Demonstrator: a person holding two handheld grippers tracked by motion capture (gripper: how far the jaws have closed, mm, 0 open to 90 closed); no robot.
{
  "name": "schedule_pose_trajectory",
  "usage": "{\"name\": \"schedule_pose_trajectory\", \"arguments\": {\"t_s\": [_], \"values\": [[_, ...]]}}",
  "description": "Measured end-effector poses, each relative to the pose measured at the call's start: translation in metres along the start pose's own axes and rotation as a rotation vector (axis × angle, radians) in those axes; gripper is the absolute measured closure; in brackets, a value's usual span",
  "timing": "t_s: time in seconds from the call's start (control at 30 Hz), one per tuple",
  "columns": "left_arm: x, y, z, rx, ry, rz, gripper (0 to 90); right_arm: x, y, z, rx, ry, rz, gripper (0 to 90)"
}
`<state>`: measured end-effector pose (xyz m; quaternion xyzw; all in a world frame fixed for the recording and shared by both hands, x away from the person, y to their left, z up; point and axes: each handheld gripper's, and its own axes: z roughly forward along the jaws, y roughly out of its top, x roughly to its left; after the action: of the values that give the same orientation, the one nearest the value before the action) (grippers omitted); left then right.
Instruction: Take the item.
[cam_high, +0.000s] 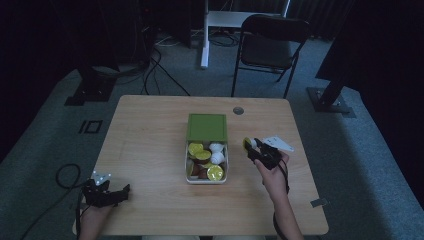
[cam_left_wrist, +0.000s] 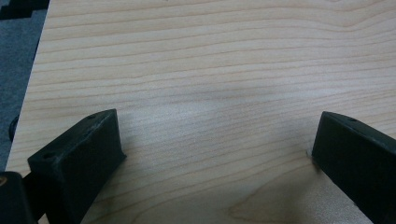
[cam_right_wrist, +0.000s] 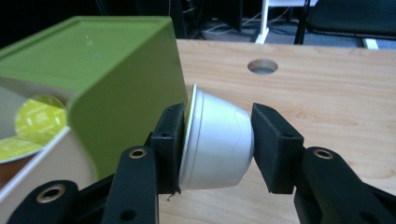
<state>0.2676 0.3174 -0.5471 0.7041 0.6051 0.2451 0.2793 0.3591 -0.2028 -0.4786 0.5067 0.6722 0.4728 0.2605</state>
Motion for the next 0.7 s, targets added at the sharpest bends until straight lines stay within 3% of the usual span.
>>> {"name": "schedule_pose_trajectory", "arguments": {"t_s": [0.7], "values": [[0.000,0.000,0.000,0.000,0.000,0.000,1.8,-0.013,-0.017,0.039,0.054,-0.032,0.031,56.1]]}}
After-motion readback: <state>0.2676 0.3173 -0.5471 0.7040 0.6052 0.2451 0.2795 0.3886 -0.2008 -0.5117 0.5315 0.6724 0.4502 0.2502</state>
